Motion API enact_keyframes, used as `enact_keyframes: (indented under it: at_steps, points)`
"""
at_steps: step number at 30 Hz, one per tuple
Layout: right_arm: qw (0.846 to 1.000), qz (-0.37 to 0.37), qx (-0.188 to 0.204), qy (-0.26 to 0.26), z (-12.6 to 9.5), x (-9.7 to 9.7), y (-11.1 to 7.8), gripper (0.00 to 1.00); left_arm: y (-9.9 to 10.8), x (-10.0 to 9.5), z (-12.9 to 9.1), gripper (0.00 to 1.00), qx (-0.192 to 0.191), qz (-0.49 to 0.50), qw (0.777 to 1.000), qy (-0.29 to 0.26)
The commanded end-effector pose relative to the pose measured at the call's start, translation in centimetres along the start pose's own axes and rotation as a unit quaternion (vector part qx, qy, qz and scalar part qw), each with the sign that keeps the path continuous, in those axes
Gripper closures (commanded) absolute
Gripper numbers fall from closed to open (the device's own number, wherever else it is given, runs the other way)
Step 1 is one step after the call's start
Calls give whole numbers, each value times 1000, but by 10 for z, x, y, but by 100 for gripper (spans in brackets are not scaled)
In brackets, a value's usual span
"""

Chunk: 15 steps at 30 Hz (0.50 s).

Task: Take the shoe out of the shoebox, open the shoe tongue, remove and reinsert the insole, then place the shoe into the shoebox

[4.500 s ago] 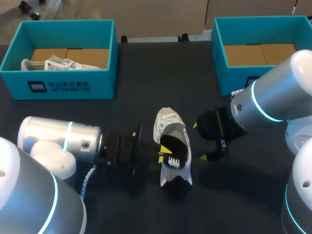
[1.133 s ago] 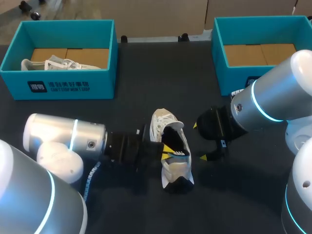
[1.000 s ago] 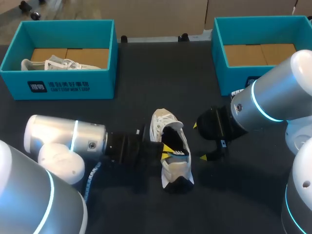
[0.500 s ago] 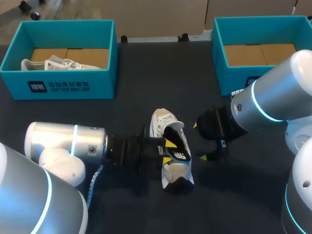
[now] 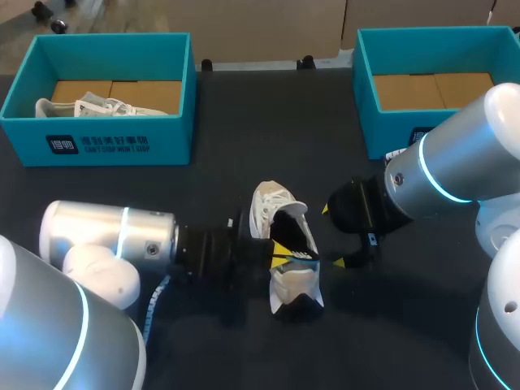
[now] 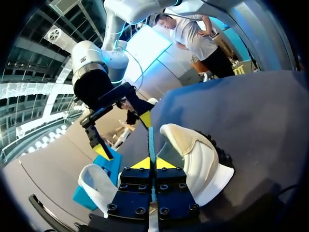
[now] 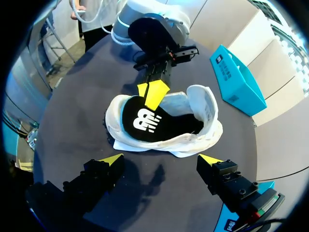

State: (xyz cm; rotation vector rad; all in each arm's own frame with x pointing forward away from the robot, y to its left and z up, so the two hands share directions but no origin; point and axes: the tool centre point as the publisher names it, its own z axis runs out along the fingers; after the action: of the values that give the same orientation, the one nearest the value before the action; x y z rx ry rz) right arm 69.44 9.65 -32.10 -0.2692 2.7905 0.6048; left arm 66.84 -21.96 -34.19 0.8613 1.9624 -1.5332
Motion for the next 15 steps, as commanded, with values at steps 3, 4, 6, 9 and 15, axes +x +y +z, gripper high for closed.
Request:
enact_keyframes:
  at_steps: [3,4,6,9,15]
  points:
    - [1000,0,1,-2,1,2,0,0,13,-1,3,100,-5,-1,1000,9]
    - [1000,0,1,-2,1,2,0,0,15,-1,3,100,-8,-1,1000,12]
    - [1000,0,1,-2,1,2,0,0,18,-1,3,100,-9,0,1000,15]
    - [1000,0,1,-2,1,2,0,0,20,-1,1,100,-10,1,1000,19]
    - [1000,0,1,-2,1,2,0,0,7,-3,-3,67,0,6,1000,12]
